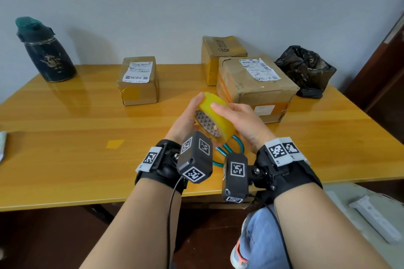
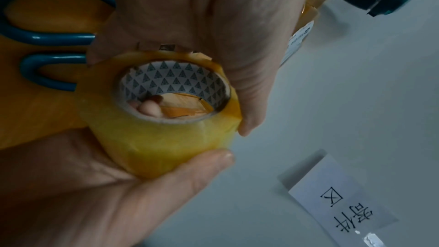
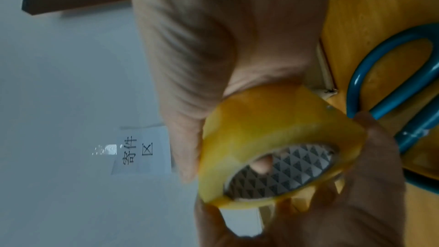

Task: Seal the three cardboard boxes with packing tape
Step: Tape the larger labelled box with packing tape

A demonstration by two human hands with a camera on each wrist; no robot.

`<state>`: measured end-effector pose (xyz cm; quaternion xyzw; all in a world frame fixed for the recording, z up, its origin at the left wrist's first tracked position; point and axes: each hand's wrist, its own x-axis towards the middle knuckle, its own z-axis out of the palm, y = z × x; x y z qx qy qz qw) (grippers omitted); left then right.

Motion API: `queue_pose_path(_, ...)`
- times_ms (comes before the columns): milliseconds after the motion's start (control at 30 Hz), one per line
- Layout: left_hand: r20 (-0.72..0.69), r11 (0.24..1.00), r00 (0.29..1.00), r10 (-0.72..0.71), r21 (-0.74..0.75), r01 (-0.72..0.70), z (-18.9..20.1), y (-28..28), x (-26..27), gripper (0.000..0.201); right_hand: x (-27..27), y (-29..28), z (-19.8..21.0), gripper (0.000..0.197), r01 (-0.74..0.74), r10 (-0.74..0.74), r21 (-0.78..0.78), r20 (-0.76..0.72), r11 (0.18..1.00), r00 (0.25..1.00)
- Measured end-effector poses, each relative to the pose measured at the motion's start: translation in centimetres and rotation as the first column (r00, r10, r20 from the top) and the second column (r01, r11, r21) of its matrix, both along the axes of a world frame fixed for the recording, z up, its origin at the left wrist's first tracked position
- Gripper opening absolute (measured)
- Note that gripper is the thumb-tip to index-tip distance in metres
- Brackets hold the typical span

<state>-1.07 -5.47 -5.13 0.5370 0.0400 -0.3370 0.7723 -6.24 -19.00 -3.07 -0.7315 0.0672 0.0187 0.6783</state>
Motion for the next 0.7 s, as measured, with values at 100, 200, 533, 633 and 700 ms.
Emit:
queue_pose_path(100,0.11,0.998,0.994,-0.001,0.066,-0.007,0.7,-0.1,-0.5,0.037,0.4,0.1,-0.1,0.046,0.069,-0.068,-0.032,0.014,0.997,0.998)
queue_pose_path(200,0.29,0.976,0.957,0.005,0.208,-0.068,1.3,-0.2,-0.2,0.026,1.2,-0.1,-0.2,0.059,0.098,-0.095,-0.166,0.026,0.981,0.995)
queue_pose_path(533,0.381,0.747,0.775,-0.505,0.643,0.171,4.0,2.4,2.0,0.125,3.1,1.5,1.8,0.066,0.017,-0.019,-0.435,0.0,0.9,1.0)
queue_pose_path(633,0.331,0.7,0.775,-0.539,0.687,0.194,5.0,3.5,2.3,0.111,3.6,2.2,2.2,0.061,-0.03,0.023,-0.464,-0.02,0.885,1.0)
queue_pose_path(700,0.35,0.716,0.743,-0.57,0.656,0.24,5.7,4.5,2.2,0.063,3.8,2.8,2.5,0.051,-0.078,0.075,-0.478,-0.026,0.875,0.997)
